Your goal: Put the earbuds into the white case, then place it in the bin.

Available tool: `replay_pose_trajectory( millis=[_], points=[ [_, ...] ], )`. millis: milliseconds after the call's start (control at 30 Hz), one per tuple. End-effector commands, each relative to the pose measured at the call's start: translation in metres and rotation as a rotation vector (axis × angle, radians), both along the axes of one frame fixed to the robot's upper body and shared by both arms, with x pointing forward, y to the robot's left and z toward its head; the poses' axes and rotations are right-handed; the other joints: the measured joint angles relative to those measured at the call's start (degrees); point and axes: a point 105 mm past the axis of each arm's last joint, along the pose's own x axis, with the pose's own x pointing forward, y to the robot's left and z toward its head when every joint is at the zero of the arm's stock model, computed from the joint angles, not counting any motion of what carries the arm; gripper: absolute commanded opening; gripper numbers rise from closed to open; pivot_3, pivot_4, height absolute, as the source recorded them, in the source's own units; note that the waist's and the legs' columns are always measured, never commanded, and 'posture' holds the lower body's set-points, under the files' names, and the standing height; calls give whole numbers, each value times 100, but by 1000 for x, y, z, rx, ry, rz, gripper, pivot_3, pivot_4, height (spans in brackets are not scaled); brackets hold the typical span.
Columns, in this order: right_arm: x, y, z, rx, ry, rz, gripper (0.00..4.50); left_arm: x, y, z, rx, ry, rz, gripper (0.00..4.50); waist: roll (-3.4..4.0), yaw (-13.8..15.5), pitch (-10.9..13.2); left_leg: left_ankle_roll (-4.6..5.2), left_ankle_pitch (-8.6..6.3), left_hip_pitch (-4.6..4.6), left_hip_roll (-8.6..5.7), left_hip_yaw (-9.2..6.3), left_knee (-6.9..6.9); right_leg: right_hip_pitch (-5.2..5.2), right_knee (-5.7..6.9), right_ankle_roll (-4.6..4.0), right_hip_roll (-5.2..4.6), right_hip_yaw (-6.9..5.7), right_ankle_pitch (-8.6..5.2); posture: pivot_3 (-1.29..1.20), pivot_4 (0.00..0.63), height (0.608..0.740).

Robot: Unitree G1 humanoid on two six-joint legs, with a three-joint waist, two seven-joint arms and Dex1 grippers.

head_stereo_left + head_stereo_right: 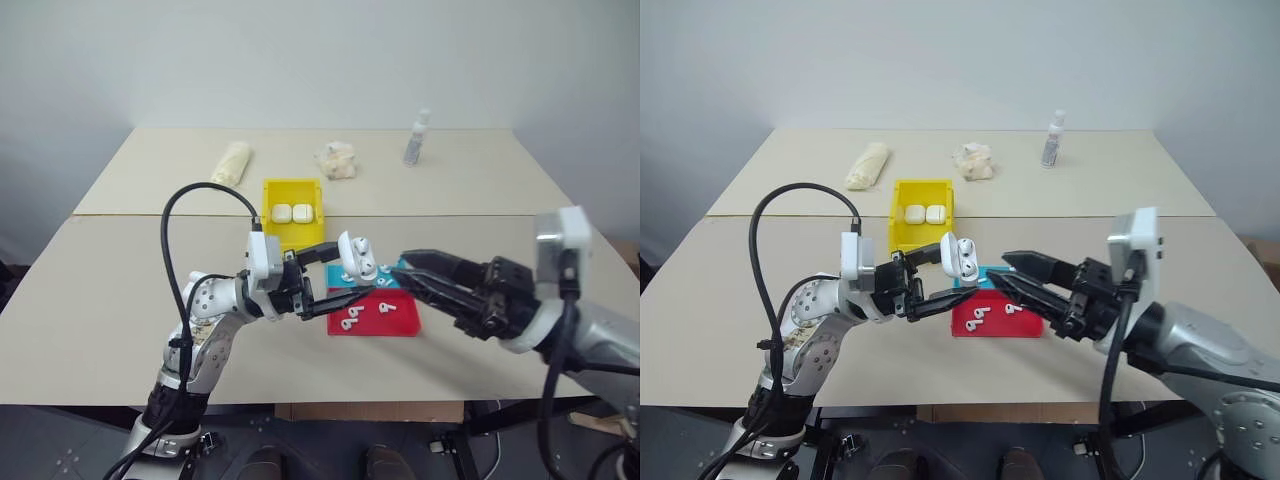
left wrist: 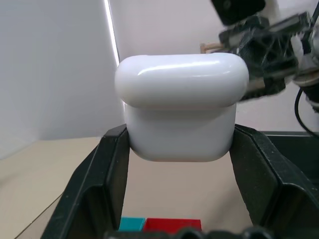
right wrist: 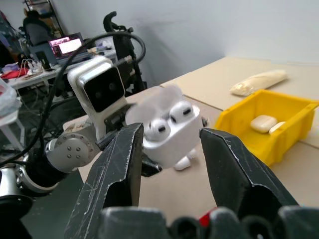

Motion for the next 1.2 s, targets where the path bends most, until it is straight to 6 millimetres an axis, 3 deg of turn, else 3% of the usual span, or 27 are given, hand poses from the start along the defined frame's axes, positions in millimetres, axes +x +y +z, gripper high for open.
replay_pose_trajectory(
  millis=[33,133,267,433,733,933,1200],
  points=[
    [-6,4,33,-44,-136,17,2275,6,-11,-3,52,-46,-5,2738,0,-10,1,3,-2,11,0,0,0,14,-2,0,0,-2,-1,0,150,740],
    [0,13,43,-95,-136,19,1341,13,-22,-9,107,-58,12,2738,-1,-11,0,7,-4,21,2,-8,-1,29,-8,-1,3,-10,-2,0,150,740],
    [4,30,38,-222,-148,35,20,20,-42,-2,77,-94,29,2738,-1,5,1,14,-8,9,1,-8,0,26,-23,0,2,-10,-1,0,150,740],
    [8,38,20,-336,-143,28,20,18,-56,10,12,-108,27,2738,-2,82,1,16,-9,-3,1,-9,4,24,-37,6,-2,-16,3,0,150,740],
    [16,36,1,-442,-155,-36,20,11,-46,19,-54,-114,19,2738,-1,102,1,17,-9,-1,1,-10,6,24,-35,6,-2,-15,5,0,150,740],
    [23,27,4,-433,-159,-92,20,11,-42,18,-49,-109,23,2738,-2,107,1,18,-9,-2,1,-10,7,25,-37,6,-2,-16,5,0,150,740],
    [17,25,14,-408,-201,-80,20,13,-41,16,-60,-109,28,2738,-2,112,1,20,-10,-2,1,-10,7,27,-42,6,-1,-16,6,0,150,740]
  ],
)
